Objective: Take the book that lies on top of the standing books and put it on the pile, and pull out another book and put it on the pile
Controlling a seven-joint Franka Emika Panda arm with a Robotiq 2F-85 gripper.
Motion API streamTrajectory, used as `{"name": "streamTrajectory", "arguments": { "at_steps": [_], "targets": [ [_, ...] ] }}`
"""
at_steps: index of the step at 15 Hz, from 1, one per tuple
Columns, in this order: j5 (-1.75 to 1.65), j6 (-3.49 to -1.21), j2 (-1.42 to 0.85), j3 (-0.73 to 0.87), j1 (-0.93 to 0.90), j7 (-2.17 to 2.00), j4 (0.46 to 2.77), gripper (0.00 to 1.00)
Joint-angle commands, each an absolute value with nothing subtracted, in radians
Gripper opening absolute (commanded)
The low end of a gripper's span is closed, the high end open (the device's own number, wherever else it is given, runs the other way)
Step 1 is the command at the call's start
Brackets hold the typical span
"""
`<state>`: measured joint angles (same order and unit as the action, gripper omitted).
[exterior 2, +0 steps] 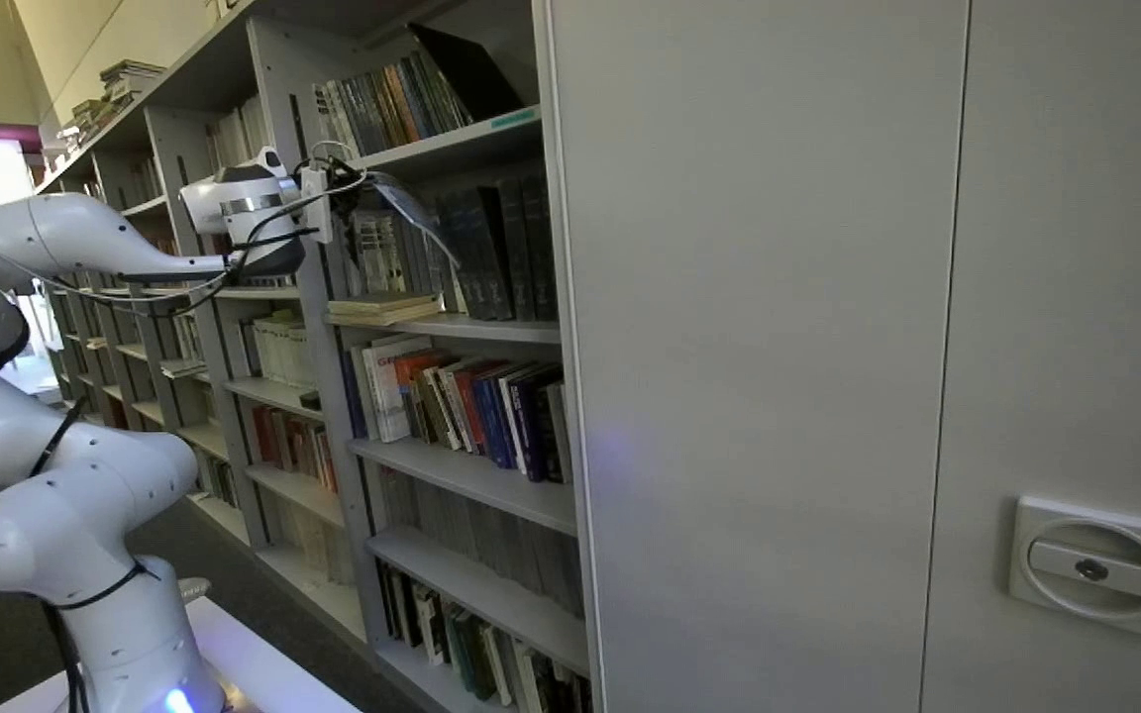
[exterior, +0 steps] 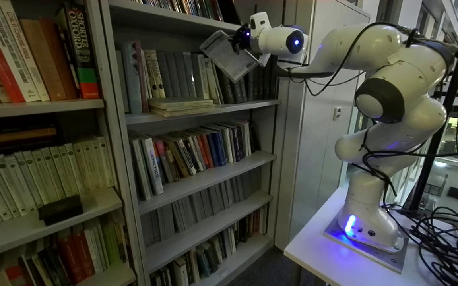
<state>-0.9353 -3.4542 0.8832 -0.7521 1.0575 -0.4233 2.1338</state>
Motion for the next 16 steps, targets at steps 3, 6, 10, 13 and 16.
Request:
{"name": "streamTrajectory", "arguments": {
  "at_steps": [3, 6, 10, 13, 16],
  "targets": [
    [-0.910, -3.454, 0.842, -0.673, 0.965, -0.292, 2.131, 0.02],
    [-0.862, -3.454, 0.832, -0.668, 0.927, -0.243, 2.112, 0.02],
    [-0.617, -3.445, 0.840, -0.712, 0.900, -0.110, 2.094, 0.02],
    [-0.450, -3.449, 0.845, -0.752, 0.897, -0.002, 2.075, 0.02],
    [-0.349, -3.452, 0.850, -0.786, 0.912, 0.085, 2.028, 0.02]
  ]
}}
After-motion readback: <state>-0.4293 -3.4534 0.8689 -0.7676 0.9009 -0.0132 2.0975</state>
